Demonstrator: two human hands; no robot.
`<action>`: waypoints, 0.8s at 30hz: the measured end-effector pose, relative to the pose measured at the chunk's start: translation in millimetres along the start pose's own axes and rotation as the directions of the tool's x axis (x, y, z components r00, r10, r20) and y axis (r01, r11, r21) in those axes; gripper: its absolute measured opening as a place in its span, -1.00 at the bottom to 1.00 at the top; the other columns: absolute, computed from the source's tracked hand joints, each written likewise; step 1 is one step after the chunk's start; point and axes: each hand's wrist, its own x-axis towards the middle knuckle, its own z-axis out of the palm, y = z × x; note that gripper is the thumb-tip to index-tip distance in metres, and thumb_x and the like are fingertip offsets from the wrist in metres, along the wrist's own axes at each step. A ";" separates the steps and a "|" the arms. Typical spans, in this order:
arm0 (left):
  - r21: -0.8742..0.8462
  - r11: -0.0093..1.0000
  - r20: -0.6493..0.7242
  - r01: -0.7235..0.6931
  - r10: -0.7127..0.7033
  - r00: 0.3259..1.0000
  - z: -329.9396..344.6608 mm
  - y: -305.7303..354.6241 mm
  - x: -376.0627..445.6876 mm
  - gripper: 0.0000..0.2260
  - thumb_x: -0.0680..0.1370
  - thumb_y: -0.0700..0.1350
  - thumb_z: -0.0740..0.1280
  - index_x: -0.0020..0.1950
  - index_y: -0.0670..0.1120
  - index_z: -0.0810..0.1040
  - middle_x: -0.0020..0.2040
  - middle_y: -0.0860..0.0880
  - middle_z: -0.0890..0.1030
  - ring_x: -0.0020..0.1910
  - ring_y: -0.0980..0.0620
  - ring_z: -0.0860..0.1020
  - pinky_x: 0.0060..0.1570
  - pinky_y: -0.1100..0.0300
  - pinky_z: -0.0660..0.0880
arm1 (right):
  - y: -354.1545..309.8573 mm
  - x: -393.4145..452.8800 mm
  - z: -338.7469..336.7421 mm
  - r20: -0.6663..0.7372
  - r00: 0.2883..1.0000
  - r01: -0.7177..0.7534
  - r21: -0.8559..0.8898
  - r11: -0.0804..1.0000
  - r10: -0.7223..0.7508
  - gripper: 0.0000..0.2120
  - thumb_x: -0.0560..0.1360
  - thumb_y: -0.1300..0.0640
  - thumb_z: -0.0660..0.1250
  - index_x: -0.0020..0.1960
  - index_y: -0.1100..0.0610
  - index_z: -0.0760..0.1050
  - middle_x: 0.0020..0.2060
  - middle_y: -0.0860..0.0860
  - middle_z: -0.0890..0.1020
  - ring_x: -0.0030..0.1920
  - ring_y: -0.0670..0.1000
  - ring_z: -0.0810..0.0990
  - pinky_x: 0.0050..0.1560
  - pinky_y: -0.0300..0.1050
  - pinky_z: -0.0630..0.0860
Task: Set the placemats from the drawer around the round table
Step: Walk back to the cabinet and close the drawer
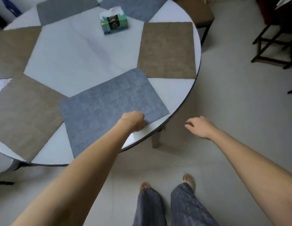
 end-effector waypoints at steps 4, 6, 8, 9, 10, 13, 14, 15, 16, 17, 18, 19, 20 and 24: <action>0.133 0.963 -0.037 -0.232 0.239 0.970 -51.1 116.3 -1.2 -0.67 0.63 -0.03 0.10 0.30 -0.14 0.46 0.26 -0.16 0.51 0.22 -0.18 0.50 0.08 0.07 0.41 | 85.5 -55.5 -21.1 -0.027 0.989 -0.138 0.176 0.975 0.145 -0.71 0.59 0.02 0.17 0.16 0.13 0.55 0.13 0.15 0.62 0.14 0.15 0.56 0.09 -0.05 0.45; 0.202 0.916 -0.059 -0.346 0.364 0.929 -72.5 183.3 -0.5 -0.67 0.62 -0.01 0.12 0.28 -0.14 0.48 0.25 -0.16 0.53 0.21 -0.18 0.52 0.10 0.07 0.42 | 139.2 -89.5 -27.3 -0.057 0.974 -0.202 0.237 0.950 0.221 -0.79 0.57 0.04 0.18 -0.07 0.08 0.56 -0.04 0.15 0.65 0.00 0.15 0.58 0.00 -0.04 0.45; 0.263 0.854 -0.057 -0.448 0.477 0.877 -90.2 252.1 0.8 -0.67 0.63 0.01 0.12 0.29 -0.11 0.48 0.26 -0.14 0.53 0.22 -0.17 0.52 0.13 0.07 0.43 | 196.5 -126.5 -30.3 -0.083 0.945 -0.276 0.309 0.910 0.315 -0.79 0.56 0.06 0.19 -0.10 0.09 0.56 -0.06 0.13 0.65 -0.01 0.13 0.57 0.03 -0.02 0.48; 0.296 0.820 -0.049 -0.489 0.525 0.850 -97.5 287.1 2.5 -0.66 0.63 0.02 0.12 0.31 -0.10 0.47 0.26 -0.13 0.53 0.23 -0.16 0.51 0.14 0.07 0.43 | 226.1 -146.2 -30.2 -0.103 0.925 -0.312 0.341 0.887 0.365 -0.78 0.57 0.07 0.20 -0.02 0.14 0.58 -0.01 0.14 0.65 0.04 0.14 0.58 0.08 0.01 0.48; 0.328 0.786 -0.037 -0.524 0.565 0.824 -104.0 323.4 3.7 -0.65 0.64 0.02 0.11 0.33 -0.10 0.45 0.28 -0.12 0.52 0.24 -0.15 0.51 0.15 0.07 0.42 | 257.0 -166.1 -29.8 -0.110 0.903 -0.350 0.375 0.858 0.416 -0.76 0.57 0.07 0.20 0.05 0.18 0.58 0.04 0.14 0.64 0.08 0.14 0.57 0.12 0.01 0.48; 0.411 0.675 0.019 -0.612 0.665 0.747 -117.7 435.5 5.1 -0.63 0.65 0.03 0.10 0.37 -0.09 0.41 0.31 -0.11 0.49 0.27 -0.15 0.48 0.18 0.06 0.41 | 345.2 -230.4 -26.4 -0.074 0.838 -0.456 0.447 0.770 0.540 -0.80 0.58 0.08 0.20 -0.08 0.13 0.56 -0.06 0.08 0.61 0.03 0.11 0.56 0.04 -0.08 0.46; 0.433 0.638 0.035 -0.637 0.694 0.719 -120.5 473.3 6.1 -0.63 0.65 0.04 0.09 0.38 -0.09 0.41 0.31 -0.11 0.49 0.27 -0.15 0.48 0.19 0.07 0.40 | 374.1 -250.6 -24.2 -0.069 0.814 -0.488 0.458 0.743 0.577 -0.79 0.57 0.09 0.21 -0.20 0.06 0.50 -0.12 0.05 0.57 -0.03 0.08 0.55 -0.01 -0.11 0.42; 0.444 0.603 0.051 -0.663 0.722 0.690 -122.8 510.4 6.1 -0.63 0.65 0.04 0.09 0.38 -0.09 0.42 0.30 -0.11 0.49 0.27 -0.14 0.48 0.19 0.07 0.40 | 402.3 -270.4 -21.4 -0.066 0.781 -0.523 0.473 0.709 0.621 -0.76 0.57 0.10 0.21 -0.28 0.03 0.43 -0.16 0.03 0.53 -0.08 0.06 0.52 -0.05 -0.12 0.40; 0.445 0.571 0.063 -0.690 0.748 0.660 -124.8 546.9 5.2 -0.63 0.65 0.04 0.09 0.37 -0.08 0.42 0.29 -0.10 0.50 0.26 -0.13 0.49 0.19 0.07 0.39 | 430.1 -290.1 -18.2 -0.058 0.743 -0.559 0.494 0.666 0.667 -0.75 0.56 0.10 0.21 -0.30 0.02 0.41 -0.17 0.03 0.53 -0.10 0.05 0.52 -0.05 -0.11 0.42; 0.443 0.541 0.069 -0.715 0.775 0.629 -127.0 582.8 4.7 -0.64 0.64 0.04 0.09 0.37 -0.07 0.43 0.29 -0.08 0.51 0.25 -0.12 0.49 0.19 0.07 0.39 | 455.8 -308.8 -16.3 -0.049 0.704 -0.590 0.514 0.622 0.708 -0.78 0.55 0.11 0.21 -0.27 0.04 0.45 -0.17 0.05 0.55 -0.10 0.06 0.54 -0.03 -0.08 0.45; 0.442 0.508 0.080 -0.739 0.798 0.597 -129.7 617.9 3.6 -0.64 0.64 0.05 0.09 0.37 -0.05 0.42 0.29 -0.07 0.51 0.25 -0.11 0.49 0.19 0.07 0.39 | 480.2 -326.1 -13.8 -0.035 0.670 -0.615 0.535 0.580 0.742 -0.80 0.54 0.11 0.20 -0.25 0.06 0.48 -0.18 0.06 0.57 -0.09 0.08 0.56 -0.02 -0.05 0.47; 0.445 0.472 0.099 -0.761 0.819 0.566 -132.7 652.3 2.3 -0.63 0.64 0.05 0.10 0.39 -0.04 0.41 0.30 -0.06 0.51 0.26 -0.10 0.49 0.20 0.06 0.39 | 501.1 -342.7 -12.5 -0.017 0.644 -0.635 0.546 0.547 0.765 -0.79 0.53 0.11 0.20 -0.27 0.06 0.46 -0.21 0.05 0.57 -0.09 0.09 0.57 -0.03 -0.04 0.47; 0.455 0.430 0.122 -0.780 0.837 0.533 -135.9 686.1 1.5 -0.63 0.64 0.06 0.10 0.40 -0.03 0.40 0.31 -0.05 0.50 0.27 -0.10 0.48 0.22 0.05 0.40 | 522.8 -357.5 -9.0 0.003 0.619 -0.654 0.555 0.514 0.785 -0.76 0.53 0.12 0.20 -0.31 0.06 0.43 -0.23 0.04 0.54 -0.10 0.09 0.55 -0.05 -0.06 0.46; 0.514 0.224 0.218 -0.828 0.900 0.378 -145.1 818.0 3.2 -0.62 0.65 0.07 0.08 0.41 -0.04 0.39 0.31 -0.06 0.51 0.27 -0.10 0.48 0.22 0.02 0.42 | 595.9 -404.6 2.2 0.034 0.483 -0.702 0.613 0.363 0.875 -0.79 0.53 0.11 0.19 -0.27 0.09 0.42 -0.23 0.05 0.52 -0.12 0.10 0.55 -0.08 -0.07 0.46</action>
